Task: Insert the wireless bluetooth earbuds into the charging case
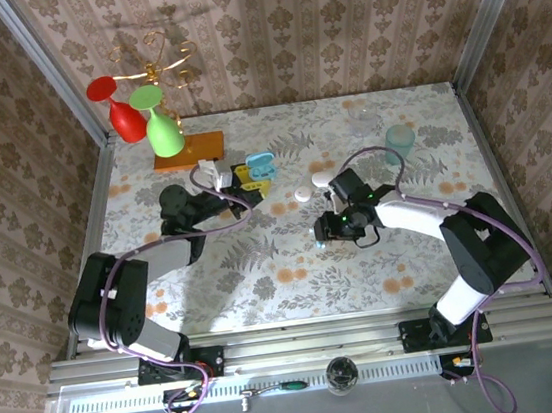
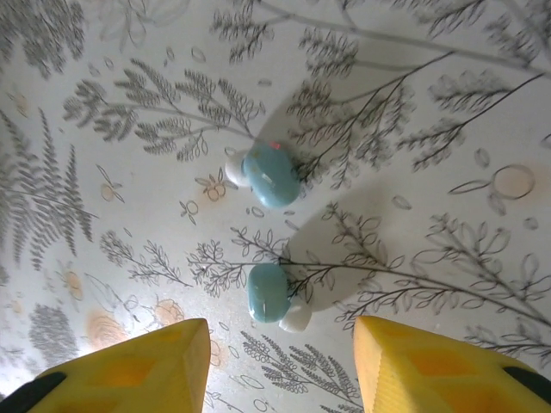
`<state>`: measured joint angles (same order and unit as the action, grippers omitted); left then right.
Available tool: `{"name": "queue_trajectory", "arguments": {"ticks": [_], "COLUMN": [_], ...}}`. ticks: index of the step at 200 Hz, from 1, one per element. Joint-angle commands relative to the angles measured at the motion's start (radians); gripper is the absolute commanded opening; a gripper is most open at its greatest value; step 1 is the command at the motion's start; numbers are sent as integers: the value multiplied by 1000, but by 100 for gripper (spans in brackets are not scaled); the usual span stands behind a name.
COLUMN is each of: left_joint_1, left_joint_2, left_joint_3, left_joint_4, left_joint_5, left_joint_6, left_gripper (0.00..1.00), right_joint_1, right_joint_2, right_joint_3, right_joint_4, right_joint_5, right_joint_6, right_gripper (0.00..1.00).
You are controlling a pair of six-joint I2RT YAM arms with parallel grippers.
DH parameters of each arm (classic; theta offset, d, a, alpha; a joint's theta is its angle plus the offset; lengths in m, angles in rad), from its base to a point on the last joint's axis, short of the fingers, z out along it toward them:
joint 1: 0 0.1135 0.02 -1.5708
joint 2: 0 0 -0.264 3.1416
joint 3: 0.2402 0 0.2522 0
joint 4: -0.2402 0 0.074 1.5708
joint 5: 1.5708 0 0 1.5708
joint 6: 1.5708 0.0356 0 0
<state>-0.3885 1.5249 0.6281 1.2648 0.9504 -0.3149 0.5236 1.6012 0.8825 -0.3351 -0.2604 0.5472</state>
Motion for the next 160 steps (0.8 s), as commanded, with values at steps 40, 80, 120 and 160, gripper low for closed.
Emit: {"name": "queue_trajectory", "arguments": {"ticks": [40,80,120,160], "left_joint_1": [143,202,241,250], "left_joint_2": [-41,-60,-74,-78], "left_joint_3": [-19,-22,-25,-21], "left_joint_4": [30,30,30,30], "left_joint_5": [16,30,33,41], "left_joint_6": [34,32,33,29], "left_gripper": [27,27,27,28], "right_joint_1": [184,278,335,354], "right_joint_2": [74,198,307,364], "right_joint_3": [149,302,404,460], "right_joint_4": [-219,-398,-485,-530], "right_joint_5": [469,636,716,760], "right_joint_6": [14,5,-3,-13], "right_gripper": [48,48,47,43]}}
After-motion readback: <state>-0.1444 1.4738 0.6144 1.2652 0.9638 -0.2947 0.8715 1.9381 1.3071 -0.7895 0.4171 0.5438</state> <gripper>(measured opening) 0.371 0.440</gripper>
